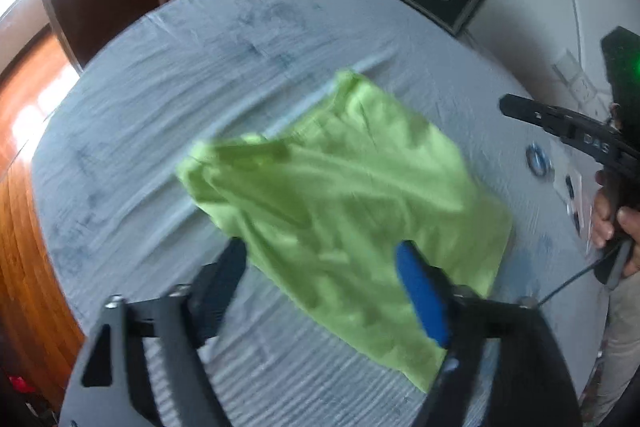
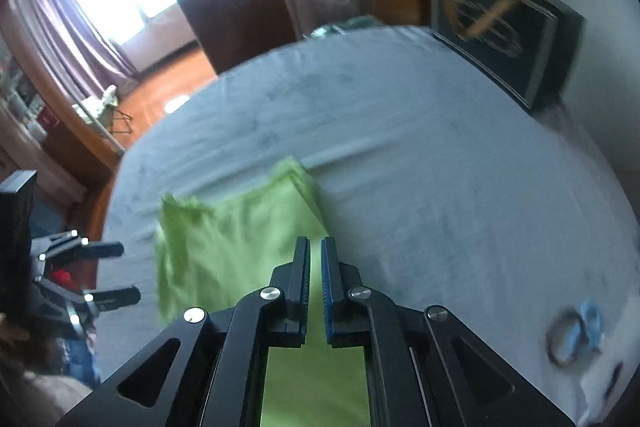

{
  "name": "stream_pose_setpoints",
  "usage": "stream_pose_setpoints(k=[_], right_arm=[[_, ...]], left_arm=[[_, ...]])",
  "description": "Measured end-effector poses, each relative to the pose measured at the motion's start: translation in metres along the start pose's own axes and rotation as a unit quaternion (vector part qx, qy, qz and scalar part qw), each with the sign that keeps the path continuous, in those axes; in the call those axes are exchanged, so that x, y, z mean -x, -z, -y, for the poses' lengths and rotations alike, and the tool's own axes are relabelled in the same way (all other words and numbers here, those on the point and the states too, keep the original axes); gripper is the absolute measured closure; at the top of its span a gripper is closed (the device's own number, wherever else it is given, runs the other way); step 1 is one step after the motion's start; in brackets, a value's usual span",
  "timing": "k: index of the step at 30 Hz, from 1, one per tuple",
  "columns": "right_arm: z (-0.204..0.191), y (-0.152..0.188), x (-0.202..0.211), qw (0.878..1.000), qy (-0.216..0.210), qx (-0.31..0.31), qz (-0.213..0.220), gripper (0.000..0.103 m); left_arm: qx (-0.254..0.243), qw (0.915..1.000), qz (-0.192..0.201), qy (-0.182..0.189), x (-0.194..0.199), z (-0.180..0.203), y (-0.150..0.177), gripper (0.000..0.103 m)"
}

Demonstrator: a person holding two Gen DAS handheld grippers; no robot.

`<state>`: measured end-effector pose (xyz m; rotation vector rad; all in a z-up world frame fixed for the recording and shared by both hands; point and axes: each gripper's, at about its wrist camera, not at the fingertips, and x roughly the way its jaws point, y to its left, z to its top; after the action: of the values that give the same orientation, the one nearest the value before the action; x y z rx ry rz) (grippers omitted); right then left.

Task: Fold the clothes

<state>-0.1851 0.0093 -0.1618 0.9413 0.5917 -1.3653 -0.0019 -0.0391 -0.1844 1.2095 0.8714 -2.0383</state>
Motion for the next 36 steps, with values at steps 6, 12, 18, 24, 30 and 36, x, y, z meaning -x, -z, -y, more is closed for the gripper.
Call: stream_pose_setpoints(k=[6,12,18,24,30,36], right_arm=[[0.021,0.073,0.021,0.999,-0.006,0.005,-0.034,0.077],[0.024,0.116,0.027,0.998,-0.016,0.048,-0.041,0.061],[0.027,0.125,0.003,0.994,-0.011,0.102,-0.036,0.026],[0.009,0.122,-0.005,0.991,-0.039,0.115,-0.049,0.094],[-0.01,0.061,0.049,0.993,-0.075,0.088,0.016,0.094],[-0.03,-0.031,0.023,0.993,-0.094,0.068,0.035,0.094]], left_arm=[[0.005,0.9996,-0.028,-0.006,-0.011,0.053,0.06,0.024],[-0.013,0.9986,-0.034,-0.04,-0.027,0.1,0.104,0.024],[-0.061,0.9948,-0.016,-0.08,-0.044,0.121,0.121,0.043],[-0.055,0.9969,0.006,-0.055,-0.011,0.099,0.1,0.09],[-0.036,0.9978,0.053,-0.014,0.051,0.057,0.051,0.09],[0.003,0.9979,0.062,-0.017,0.048,-0.011,-0.022,0.09]])
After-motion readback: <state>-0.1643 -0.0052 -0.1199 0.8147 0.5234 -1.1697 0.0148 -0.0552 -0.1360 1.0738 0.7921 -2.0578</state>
